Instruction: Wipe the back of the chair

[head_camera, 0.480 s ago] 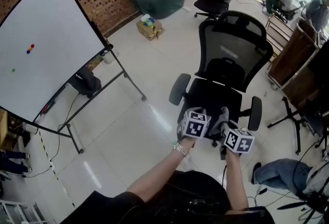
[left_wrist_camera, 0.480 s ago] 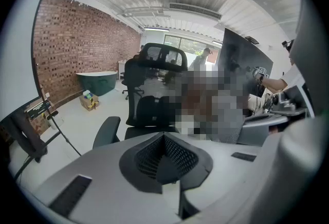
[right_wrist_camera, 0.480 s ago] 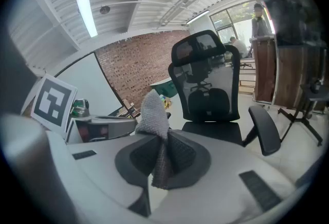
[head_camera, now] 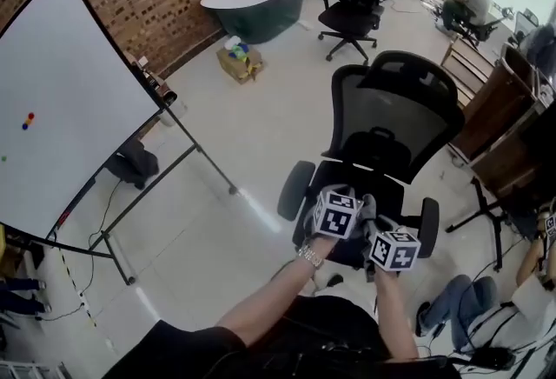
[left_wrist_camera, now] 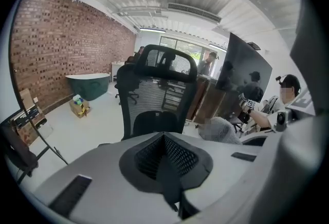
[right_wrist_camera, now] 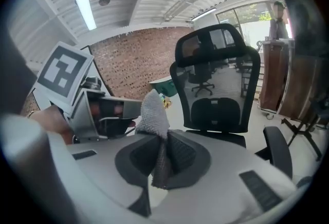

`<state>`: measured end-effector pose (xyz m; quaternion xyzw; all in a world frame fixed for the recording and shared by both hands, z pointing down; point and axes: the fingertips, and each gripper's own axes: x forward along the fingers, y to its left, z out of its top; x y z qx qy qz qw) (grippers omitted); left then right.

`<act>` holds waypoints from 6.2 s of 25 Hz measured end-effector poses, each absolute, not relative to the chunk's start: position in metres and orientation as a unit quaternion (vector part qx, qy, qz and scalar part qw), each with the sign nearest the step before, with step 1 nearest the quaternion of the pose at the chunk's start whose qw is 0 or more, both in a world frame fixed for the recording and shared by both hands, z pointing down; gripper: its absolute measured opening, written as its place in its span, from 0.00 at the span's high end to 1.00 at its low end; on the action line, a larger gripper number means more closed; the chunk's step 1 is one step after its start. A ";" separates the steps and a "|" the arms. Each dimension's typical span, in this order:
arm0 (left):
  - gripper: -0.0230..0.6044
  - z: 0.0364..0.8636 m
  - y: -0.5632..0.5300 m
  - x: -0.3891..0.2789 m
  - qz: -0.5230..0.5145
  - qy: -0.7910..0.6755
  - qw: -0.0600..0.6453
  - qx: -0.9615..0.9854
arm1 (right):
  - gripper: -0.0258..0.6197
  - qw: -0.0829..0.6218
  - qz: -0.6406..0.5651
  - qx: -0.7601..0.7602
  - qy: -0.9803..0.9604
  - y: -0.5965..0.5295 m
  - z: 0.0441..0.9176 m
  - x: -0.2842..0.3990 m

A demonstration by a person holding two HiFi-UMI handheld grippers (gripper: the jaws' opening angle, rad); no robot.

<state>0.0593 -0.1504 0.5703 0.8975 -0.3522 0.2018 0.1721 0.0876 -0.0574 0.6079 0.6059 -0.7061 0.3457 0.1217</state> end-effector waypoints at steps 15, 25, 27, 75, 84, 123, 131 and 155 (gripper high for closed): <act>0.96 0.562 -0.218 0.079 0.195 -0.395 0.174 0.881 | 0.93 0.088 0.169 0.692 -0.697 -0.322 0.443 0.225; 0.96 0.550 -0.236 0.089 0.180 -0.407 0.163 0.881 | 0.93 0.134 0.158 0.757 -0.620 -0.371 0.465 0.298; 0.96 0.548 -0.240 0.095 0.177 -0.405 0.160 0.883 | 0.93 0.114 0.151 0.780 -0.596 -0.352 0.457 0.329; 0.96 0.560 -0.240 0.105 0.144 -0.391 0.192 0.889 | 0.93 0.087 0.105 0.782 -0.608 -0.303 0.508 0.300; 0.96 0.527 -0.246 0.050 0.039 -0.389 0.223 0.893 | 0.93 0.177 0.201 0.639 -0.721 -0.427 0.613 0.168; 0.96 0.544 -0.245 -0.002 0.124 -0.461 0.223 0.850 | 0.93 0.211 0.233 0.638 -0.703 -0.432 0.692 0.176; 0.96 0.556 -0.242 -0.029 0.128 -0.489 0.232 0.831 | 0.93 0.265 0.334 0.677 -0.600 -0.376 0.743 0.278; 0.96 0.576 -0.241 0.028 0.185 -0.458 0.221 0.841 | 0.93 0.161 0.275 0.683 -0.657 -0.371 0.711 0.267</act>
